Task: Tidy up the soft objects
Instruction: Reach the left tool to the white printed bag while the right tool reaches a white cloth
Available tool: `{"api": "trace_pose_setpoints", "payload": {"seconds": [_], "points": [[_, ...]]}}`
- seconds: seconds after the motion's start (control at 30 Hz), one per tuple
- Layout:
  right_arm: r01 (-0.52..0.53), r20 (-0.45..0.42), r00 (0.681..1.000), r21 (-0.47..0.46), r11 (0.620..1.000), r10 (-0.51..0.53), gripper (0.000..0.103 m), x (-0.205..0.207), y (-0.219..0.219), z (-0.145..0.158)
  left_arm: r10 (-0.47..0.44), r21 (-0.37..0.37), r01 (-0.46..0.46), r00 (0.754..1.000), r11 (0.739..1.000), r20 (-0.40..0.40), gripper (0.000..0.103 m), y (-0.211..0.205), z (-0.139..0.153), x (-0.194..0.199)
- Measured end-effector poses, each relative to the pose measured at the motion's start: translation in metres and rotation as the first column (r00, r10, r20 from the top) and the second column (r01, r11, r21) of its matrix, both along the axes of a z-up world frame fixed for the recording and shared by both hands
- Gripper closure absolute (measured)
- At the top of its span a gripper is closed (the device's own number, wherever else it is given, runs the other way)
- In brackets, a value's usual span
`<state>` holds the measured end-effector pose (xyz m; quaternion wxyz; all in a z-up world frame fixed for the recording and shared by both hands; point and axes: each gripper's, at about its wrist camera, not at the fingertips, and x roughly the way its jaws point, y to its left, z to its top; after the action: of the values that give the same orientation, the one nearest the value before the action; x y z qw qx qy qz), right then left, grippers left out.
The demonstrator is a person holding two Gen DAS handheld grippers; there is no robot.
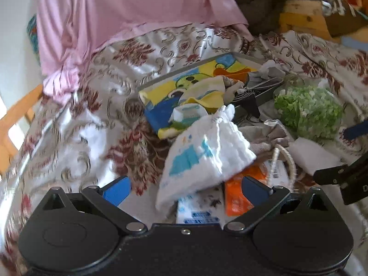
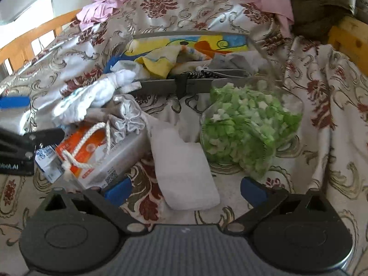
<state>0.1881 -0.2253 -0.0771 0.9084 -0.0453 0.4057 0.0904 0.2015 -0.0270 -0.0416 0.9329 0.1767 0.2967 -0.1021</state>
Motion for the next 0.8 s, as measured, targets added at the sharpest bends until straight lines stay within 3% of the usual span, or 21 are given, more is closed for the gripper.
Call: {"api": "trace_pose_setpoints", "payload": {"seconds": [0.13, 0.5, 0.67, 0.8], "points": [[-0.020, 0.006, 1.000, -0.012, 1.000, 0.020, 0.005, 0.007, 0.004, -0.004, -0.033, -0.027, 0.033, 0.999, 0.999, 0.000, 0.001, 0.005, -0.003, 0.012], [0.036, -0.027, 0.999, -0.002, 0.999, -0.036, 0.024, 0.025, 0.004, -0.021, -0.028, -0.220, 0.010, 0.996, 0.975, -0.081, 0.007, 0.022, -0.008, 0.034], [0.051, -0.031, 0.998, -0.002, 0.999, -0.051, 0.030, 0.028, 0.004, -0.025, 0.010, -0.336, -0.052, 0.992, 0.941, -0.128, 0.018, 0.037, -0.007, 0.042], [0.050, -0.031, 0.998, 0.008, 0.999, -0.050, 0.035, 0.028, 0.004, -0.025, 0.023, -0.446, -0.106, 0.982, 0.889, -0.188, 0.028, 0.052, -0.007, 0.049]]}}
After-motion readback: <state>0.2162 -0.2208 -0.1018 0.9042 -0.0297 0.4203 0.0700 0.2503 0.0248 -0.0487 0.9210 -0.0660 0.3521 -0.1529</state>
